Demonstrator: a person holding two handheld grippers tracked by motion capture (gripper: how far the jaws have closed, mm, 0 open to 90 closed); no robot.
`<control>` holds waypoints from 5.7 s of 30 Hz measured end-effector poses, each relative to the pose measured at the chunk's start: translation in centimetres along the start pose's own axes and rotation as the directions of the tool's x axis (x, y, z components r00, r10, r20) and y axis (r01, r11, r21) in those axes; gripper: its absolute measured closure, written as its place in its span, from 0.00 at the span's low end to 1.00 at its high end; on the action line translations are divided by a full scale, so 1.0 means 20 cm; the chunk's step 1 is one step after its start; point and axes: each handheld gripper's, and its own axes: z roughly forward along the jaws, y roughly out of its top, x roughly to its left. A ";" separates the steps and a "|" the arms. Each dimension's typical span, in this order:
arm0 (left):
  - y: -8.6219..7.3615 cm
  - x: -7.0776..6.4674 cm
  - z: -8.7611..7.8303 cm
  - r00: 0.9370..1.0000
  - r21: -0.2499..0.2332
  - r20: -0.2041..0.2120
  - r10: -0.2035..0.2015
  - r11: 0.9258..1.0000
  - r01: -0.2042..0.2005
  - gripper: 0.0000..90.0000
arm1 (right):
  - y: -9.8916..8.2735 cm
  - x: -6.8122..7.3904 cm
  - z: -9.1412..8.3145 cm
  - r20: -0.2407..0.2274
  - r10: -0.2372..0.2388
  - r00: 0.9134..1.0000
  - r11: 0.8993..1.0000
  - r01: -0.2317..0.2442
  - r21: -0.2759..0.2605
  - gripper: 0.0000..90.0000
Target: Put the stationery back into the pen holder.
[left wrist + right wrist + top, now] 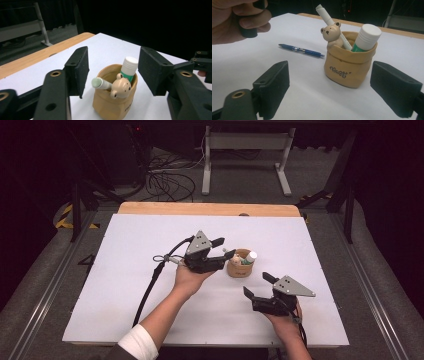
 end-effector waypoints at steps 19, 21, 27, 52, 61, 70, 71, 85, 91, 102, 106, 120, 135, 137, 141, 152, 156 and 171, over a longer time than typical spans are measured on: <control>-0.07 0.10 -0.21 0.999 0.014 -0.041 -0.002 1.000 0.003 0.36 | -0.01 -0.01 0.01 0.003 -0.007 1.000 1.000 0.007 -0.006 0.13; -0.08 0.11 -0.22 0.999 0.020 -0.041 0.000 1.000 0.001 0.35 | -0.01 -0.01 0.01 0.011 -0.011 1.000 1.000 0.011 -0.002 0.12; -0.12 0.14 -0.25 0.999 0.053 -0.032 -0.002 0.999 0.004 0.32 | -0.01 -0.02 0.01 0.016 -0.006 1.000 1.000 0.006 -0.008 0.10; -0.28 0.41 -0.32 0.999 0.275 -0.038 0.024 0.961 -0.012 0.25 | -0.02 -0.01 0.02 0.008 -0.011 1.000 1.000 0.011 0.005 0.10; -0.34 0.47 -0.28 1.000 0.316 -0.016 -0.005 0.949 0.010 0.27 | -0.02 -0.01 0.02 0.003 -0.014 1.000 1.000 0.014 0.009 0.10; -0.39 0.47 -0.23 1.000 0.376 0.018 0.011 0.927 -0.017 0.43 | -0.02 -0.01 0.03 -0.004 -0.016 1.000 1.000 0.016 0.012 0.10; -0.39 0.47 -0.22 1.000 0.383 0.020 0.012 0.924 -0.018 0.44 | -0.02 -0.01 0.03 -0.005 -0.015 1.000 1.000 0.016 0.012 0.10; -0.45 0.49 -0.18 0.998 0.464 0.055 0.009 0.885 -0.034 0.60 | -0.02 -0.01 0.03 -0.010 -0.019 1.000 1.000 0.019 0.020 0.10; -0.46 0.48 -0.17 0.998 0.477 0.049 0.040 0.877 -0.058 0.66 | -0.02 -0.01 0.03 -0.011 -0.017 1.000 1.000 0.017 0.022 0.10; -0.48 0.45 -0.19 0.997 0.461 0.066 0.050 0.884 -0.075 0.82 | -0.02 0.00 0.03 -0.014 -0.014 1.000 1.000 0.015 0.024 0.10; -0.47 0.44 -0.19 0.996 0.466 0.053 0.065 0.881 -0.082 0.88 | -0.02 0.00 0.04 -0.015 -0.018 1.000 1.000 0.019 0.025 0.10; -0.47 0.35 -0.29 0.997 0.403 0.031 0.074 0.912 -0.081 0.88 | -0.03 0.03 0.06 -0.057 -0.071 0.996 0.997 0.072 0.019 0.11; -0.45 0.19 -0.43 0.995 0.324 0.096 0.016 0.945 -0.047 0.88 | -0.03 0.13 0.11 -0.085 -0.236 0.968 0.970 0.240 0.047 0.24; -0.44 0.15 -0.44 0.994 0.318 0.106 0.010 0.947 -0.043 0.88 | -0.03 0.14 0.12 -0.081 -0.247 0.966 0.967 0.251 0.047 0.28; -0.43 0.12 -0.45 0.992 0.307 0.129 -0.001 0.951 -0.039 0.88 | -0.02 0.18 0.14 -0.072 -0.289 0.955 0.955 0.293 0.046 0.36; -0.42 0.05 -0.47 0.983 0.310 0.172 -0.057 0.951 0.001 0.88 | 0.03 0.33 0.24 -0.047 -0.457 0.888 0.888 0.459 0.042 0.48; -0.41 0.04 -0.47 0.983 0.320 0.176 -0.056 0.947 -0.003 0.88 | 0.03 0.36 0.27 -0.040 -0.514 0.857 0.855 0.516 0.051 0.50; -0.40 0.01 -0.46 0.976 0.327 0.207 -0.067 0.945 -0.004 0.88 | 0.02 0.46 0.35 -0.021 -0.659 0.752 0.748 0.658 0.087 0.56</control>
